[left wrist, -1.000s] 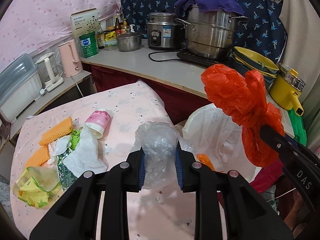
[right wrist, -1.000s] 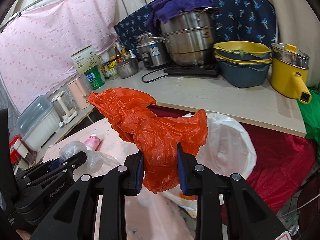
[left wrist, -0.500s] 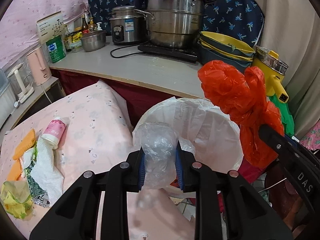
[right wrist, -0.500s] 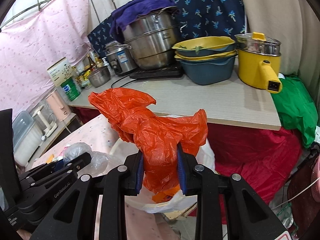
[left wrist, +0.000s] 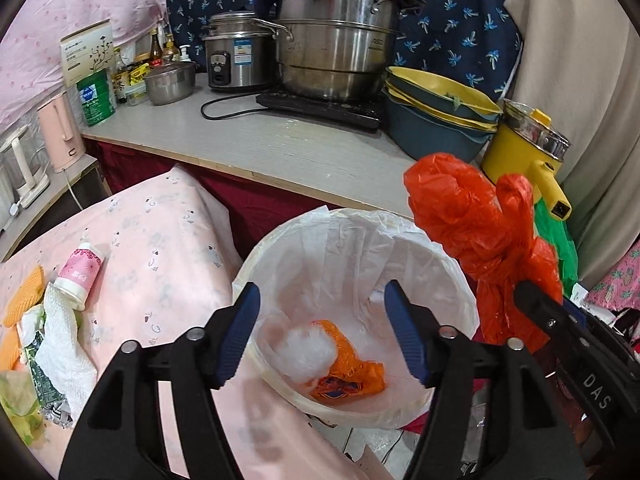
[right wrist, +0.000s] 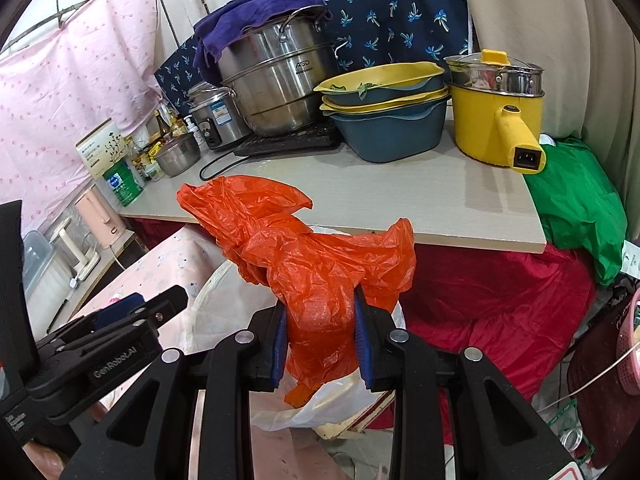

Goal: Collect trash

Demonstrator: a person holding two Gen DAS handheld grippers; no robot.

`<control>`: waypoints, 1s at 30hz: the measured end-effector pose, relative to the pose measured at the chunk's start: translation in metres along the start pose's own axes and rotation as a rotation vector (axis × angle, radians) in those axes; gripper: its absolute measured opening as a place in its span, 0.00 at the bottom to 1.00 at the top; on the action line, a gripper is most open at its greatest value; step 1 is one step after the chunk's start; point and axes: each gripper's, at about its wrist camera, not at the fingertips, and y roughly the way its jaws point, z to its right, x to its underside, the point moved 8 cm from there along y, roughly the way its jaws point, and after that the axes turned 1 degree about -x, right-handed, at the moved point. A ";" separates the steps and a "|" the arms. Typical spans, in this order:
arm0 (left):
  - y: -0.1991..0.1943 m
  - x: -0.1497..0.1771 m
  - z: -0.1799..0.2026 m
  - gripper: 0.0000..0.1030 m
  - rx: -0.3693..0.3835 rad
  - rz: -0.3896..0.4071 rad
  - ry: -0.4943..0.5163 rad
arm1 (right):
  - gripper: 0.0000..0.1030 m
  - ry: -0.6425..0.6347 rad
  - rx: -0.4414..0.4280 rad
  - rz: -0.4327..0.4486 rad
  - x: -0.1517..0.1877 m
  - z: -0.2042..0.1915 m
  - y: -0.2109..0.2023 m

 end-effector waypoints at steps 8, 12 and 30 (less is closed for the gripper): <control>-0.006 -0.002 -0.023 0.63 -0.016 0.010 -0.044 | 0.27 -0.012 -0.013 -0.026 0.003 -0.010 0.014; -0.011 0.001 -0.035 0.64 -0.038 0.015 -0.057 | 0.28 -0.021 -0.023 -0.047 0.007 -0.018 0.022; -0.031 0.018 -0.080 0.68 -0.116 0.019 -0.105 | 0.49 -0.074 -0.060 -0.021 0.000 -0.063 0.021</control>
